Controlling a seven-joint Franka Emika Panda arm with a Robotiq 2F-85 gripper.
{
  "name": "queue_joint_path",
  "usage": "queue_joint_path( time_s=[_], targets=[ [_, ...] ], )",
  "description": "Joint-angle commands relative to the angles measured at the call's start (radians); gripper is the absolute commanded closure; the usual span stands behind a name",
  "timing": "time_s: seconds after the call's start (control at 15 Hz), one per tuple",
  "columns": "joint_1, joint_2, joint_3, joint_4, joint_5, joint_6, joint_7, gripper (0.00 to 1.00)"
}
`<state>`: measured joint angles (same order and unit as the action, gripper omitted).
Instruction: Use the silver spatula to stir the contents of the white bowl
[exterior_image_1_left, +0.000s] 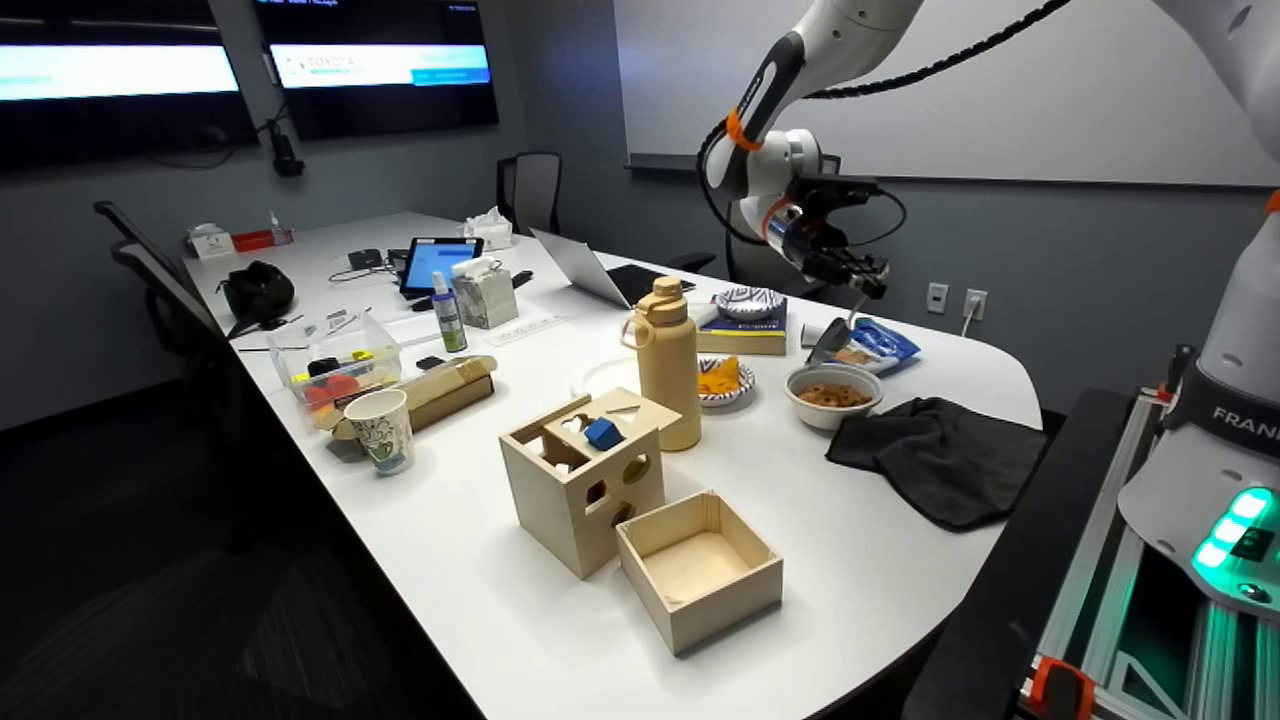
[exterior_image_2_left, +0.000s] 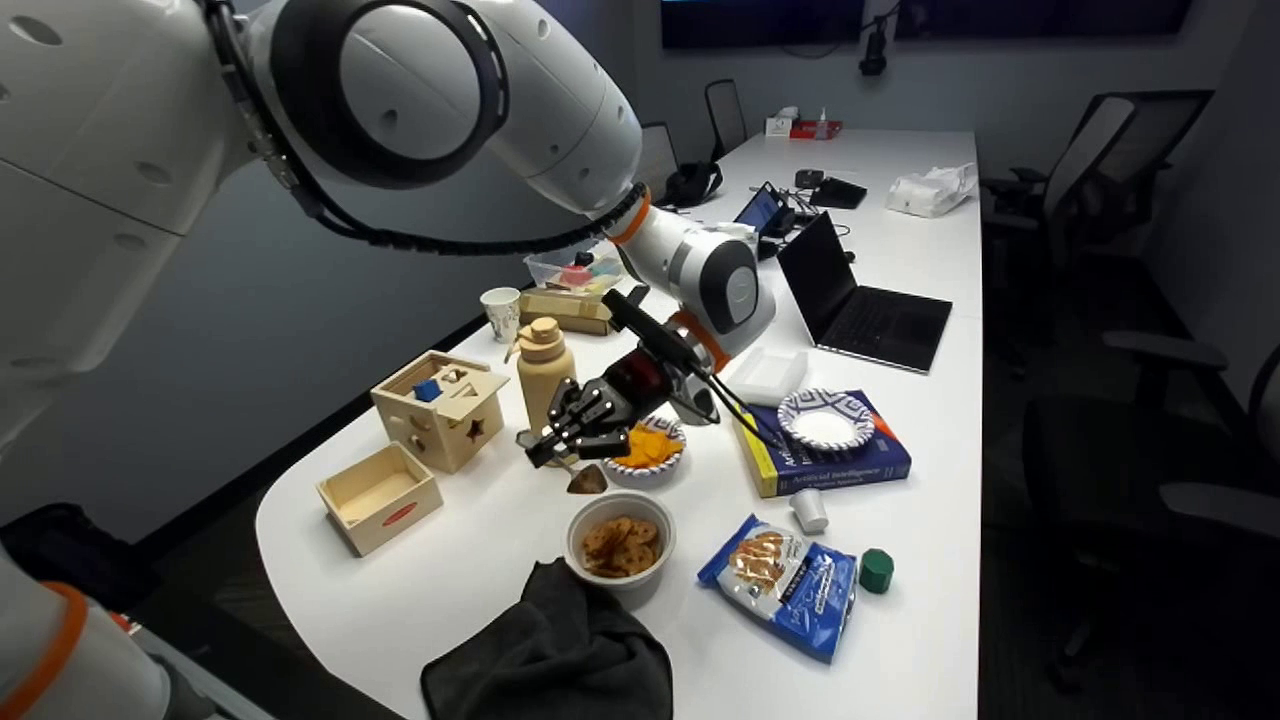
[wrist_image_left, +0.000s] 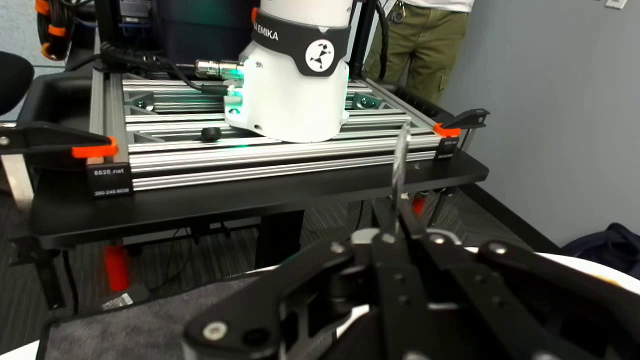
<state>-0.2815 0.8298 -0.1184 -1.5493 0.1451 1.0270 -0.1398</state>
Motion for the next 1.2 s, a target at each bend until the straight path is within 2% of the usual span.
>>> queue_joint_path(
  time_s=[0.0,0.4,1.13],
  targets=[
    [0.002,-0.058,-0.016,-0.145,0.005,0.046,0.012,0.99],
    [-0.004,-0.032,-0.054,-0.188,0.021,0.098,0.052,0.99],
    [-0.001,0.014,-0.078,-0.137,0.043,0.165,0.188,0.99]
  ],
)
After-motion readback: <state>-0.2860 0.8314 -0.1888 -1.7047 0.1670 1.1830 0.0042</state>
